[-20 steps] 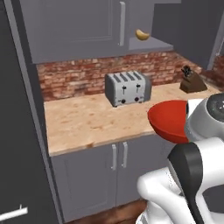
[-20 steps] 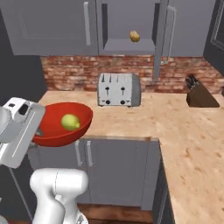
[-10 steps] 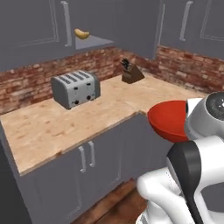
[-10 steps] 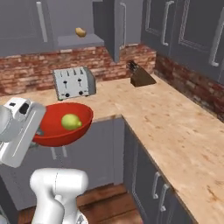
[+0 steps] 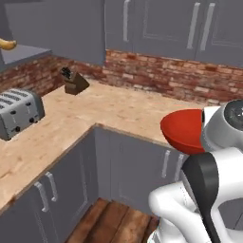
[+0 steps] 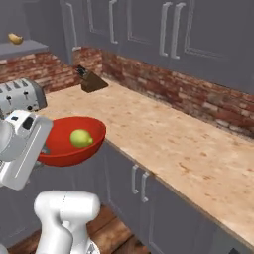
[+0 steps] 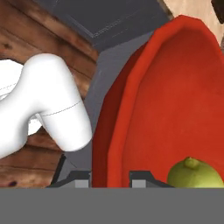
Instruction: Pick the lemon from the cabinet and place it in the bowl. Then pick the bowl and place it in the sink. Then turn on the sink facuet.
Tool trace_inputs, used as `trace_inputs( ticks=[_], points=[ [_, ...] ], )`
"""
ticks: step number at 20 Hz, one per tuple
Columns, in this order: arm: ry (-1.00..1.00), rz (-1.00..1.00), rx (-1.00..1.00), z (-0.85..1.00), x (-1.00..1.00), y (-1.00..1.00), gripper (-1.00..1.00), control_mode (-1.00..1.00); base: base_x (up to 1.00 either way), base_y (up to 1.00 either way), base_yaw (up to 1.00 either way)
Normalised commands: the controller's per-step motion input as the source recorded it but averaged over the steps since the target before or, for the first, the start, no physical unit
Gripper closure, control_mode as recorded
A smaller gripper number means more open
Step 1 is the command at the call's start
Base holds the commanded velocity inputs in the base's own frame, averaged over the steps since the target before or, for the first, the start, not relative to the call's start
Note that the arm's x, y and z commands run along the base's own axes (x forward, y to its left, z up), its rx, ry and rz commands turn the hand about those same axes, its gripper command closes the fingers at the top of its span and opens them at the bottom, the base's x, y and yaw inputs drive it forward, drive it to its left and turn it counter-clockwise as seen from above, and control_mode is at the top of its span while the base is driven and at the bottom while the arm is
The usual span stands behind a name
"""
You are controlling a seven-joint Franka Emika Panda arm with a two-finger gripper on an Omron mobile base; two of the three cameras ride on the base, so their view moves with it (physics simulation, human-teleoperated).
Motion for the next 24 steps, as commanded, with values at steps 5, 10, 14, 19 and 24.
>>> trace_inputs(
  ticks=[5, 10, 14, 19, 24],
  points=[
    [0.0, 0.0, 0.0, 0.0, 0.0, 0.0, 1.0, 1.0, -0.38, -0.04, -0.62],
    [0.0, 0.0, 0.0, 0.0, 0.0, 0.0, 1.0, 1.0, -0.21, -0.1, -0.67],
    [0.0, 0.0, 0.0, 0.0, 0.0, 0.0, 1.0, 1.0, -0.17, -0.19, -0.68],
    [0.0, 0.0, 0.0, 0.0, 0.0, 0.0, 1.0, 1.0, -0.06, -0.29, -0.69],
    [0.0, 0.0, 0.0, 0.0, 0.0, 0.0, 1.0, 1.0, 0.0, -0.33, -0.68]
  ],
)
